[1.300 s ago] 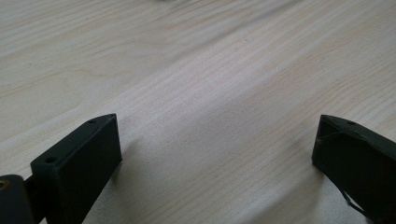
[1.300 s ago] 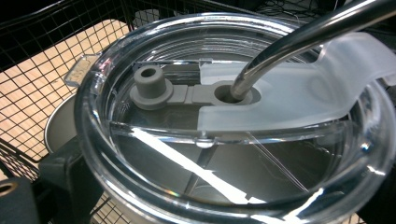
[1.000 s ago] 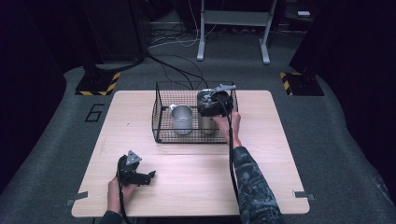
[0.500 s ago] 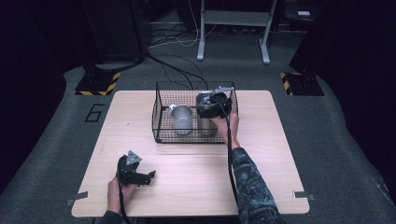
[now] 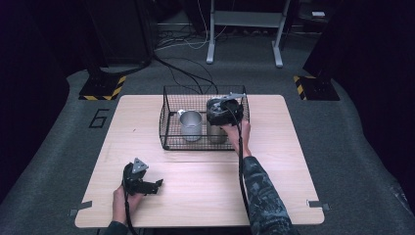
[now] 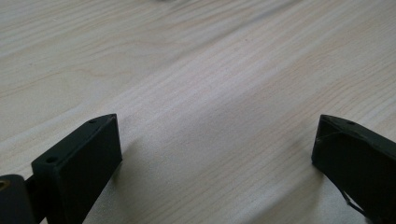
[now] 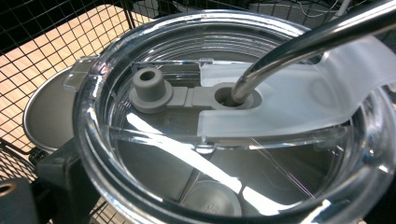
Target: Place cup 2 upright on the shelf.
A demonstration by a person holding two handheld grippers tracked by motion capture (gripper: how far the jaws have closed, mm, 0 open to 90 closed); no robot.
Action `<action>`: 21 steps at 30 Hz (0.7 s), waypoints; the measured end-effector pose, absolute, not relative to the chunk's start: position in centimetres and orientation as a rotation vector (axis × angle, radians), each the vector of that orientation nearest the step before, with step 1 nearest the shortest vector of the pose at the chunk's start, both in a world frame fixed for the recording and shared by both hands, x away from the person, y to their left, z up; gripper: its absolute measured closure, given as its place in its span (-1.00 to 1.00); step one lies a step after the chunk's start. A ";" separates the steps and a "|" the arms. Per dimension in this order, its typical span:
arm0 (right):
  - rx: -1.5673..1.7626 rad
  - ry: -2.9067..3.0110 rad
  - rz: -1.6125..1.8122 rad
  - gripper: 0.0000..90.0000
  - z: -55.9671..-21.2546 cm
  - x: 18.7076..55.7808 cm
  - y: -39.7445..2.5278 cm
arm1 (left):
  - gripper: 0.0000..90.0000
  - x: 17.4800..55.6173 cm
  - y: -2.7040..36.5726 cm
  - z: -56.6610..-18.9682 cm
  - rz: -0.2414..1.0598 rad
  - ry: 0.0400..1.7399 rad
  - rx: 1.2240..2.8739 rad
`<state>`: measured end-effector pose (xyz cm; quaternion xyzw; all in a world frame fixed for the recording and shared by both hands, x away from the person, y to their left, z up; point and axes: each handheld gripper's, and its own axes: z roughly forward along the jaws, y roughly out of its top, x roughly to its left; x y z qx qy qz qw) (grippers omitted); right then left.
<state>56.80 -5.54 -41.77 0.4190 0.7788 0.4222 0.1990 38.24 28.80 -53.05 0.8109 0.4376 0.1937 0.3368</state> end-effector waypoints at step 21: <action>1.169 2.229 1.153 -1.00 -40.8 56.2 -5.7 | -0.96 38.2 28.8 -53.0 0.505 1.141 2.115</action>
